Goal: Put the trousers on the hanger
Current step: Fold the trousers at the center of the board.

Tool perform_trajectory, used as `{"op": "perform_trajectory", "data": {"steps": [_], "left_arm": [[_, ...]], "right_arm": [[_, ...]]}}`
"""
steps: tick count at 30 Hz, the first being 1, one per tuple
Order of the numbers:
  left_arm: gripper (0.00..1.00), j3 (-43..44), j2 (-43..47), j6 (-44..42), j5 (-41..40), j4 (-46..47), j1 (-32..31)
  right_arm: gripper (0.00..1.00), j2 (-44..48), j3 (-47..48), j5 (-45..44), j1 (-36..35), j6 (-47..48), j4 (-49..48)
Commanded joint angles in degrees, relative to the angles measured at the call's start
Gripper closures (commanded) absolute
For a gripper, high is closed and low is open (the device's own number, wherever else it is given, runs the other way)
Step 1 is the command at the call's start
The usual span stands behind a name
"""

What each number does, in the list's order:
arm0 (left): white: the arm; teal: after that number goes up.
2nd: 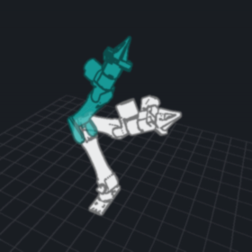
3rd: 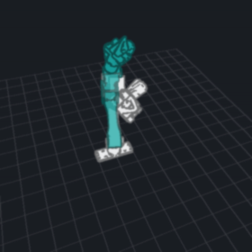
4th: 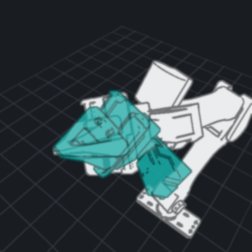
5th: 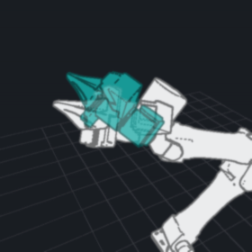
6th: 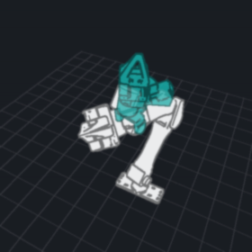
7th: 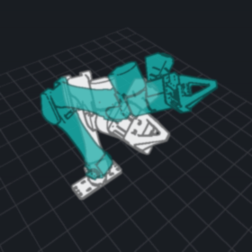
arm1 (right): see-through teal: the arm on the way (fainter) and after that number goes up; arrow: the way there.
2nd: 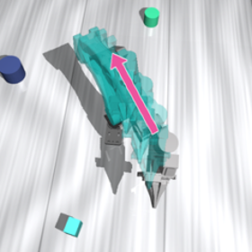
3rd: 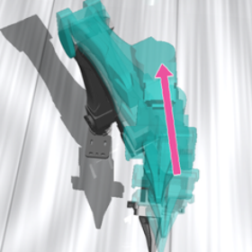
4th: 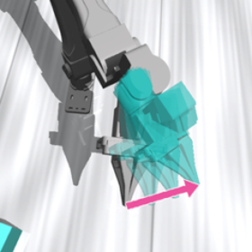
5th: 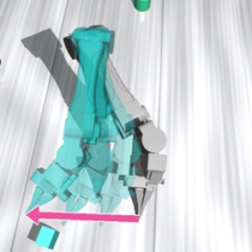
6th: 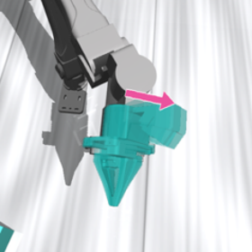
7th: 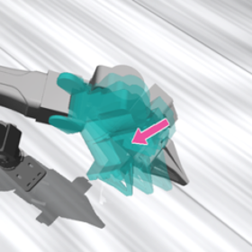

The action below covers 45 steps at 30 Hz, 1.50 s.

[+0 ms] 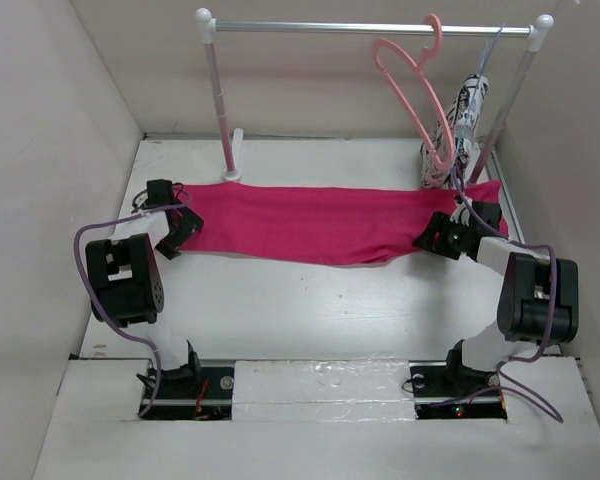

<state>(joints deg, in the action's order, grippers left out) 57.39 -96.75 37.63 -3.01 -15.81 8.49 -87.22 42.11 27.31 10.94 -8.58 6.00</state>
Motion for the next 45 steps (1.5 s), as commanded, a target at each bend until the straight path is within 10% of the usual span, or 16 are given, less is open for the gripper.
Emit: {"op": "perform_trajectory", "data": {"steps": [1, 5, 7, 10, 26, 28, 29, 32, 35, 45], "left_arm": [[0.23, 0.88, -5.11, 3.24, 2.3, 1.84, 0.21], [0.44, 2.55, -5.38, 4.65, -0.23, 3.16, 0.21], [0.66, 3.96, -6.17, 4.21, -1.65, 2.98, 0.21], [1.0, 6.68, -8.01, 3.6, -4.64, 1.05, 1.87], [1.0, -11.95, 9.47, 1.31, -15.8, -3.86, 17.79], [1.0, -11.95, 11.76, 0.52, -14.31, -4.84, 17.79], [1.0, -11.42, 12.54, 0.6, -14.05, -5.8, 17.79], [0.61, -9.67, 15.26, 0.95, -11.68, -7.12, 16.73], [0.35, -6.59, 18.77, 1.83, -8.78, -8.09, 12.79], [0.41, -3.42, 25.3, 2.98, -6.31, 1.75, -33.77]], "right_arm": [[0.32, -4.17, 0.08, 1.42, 0.05, -5.3, -10.91], [0.55, -6.12, -1.67, 0.11, -1.36, -9.78, -15.31], [0.85, -6.03, -2.9, -0.33, -1.89, -10.32, -16.89], [1.0, -4.02, -3.35, -1.91, -1.89, -9.8, -14.8], [1.0, 19.25, -13.1, 2.05, 4.7, 10.05, 14.72], [0.87, 22.62, -13.81, 1.87, 5.32, 12.09, 18.87], [0.62, 25.06, -13.81, 1.87, 5.32, 12.44, 19.83], [0.35, 26.57, -10.22, 1.78, 5.32, 16.13, 26.04], [0.26, 26.75, -6.34, 2.92, 5.32, 17.45, 28.8], [0.22, 26.05, -3.87, 10.65, 21.65, 8.76, 22.84]]}}
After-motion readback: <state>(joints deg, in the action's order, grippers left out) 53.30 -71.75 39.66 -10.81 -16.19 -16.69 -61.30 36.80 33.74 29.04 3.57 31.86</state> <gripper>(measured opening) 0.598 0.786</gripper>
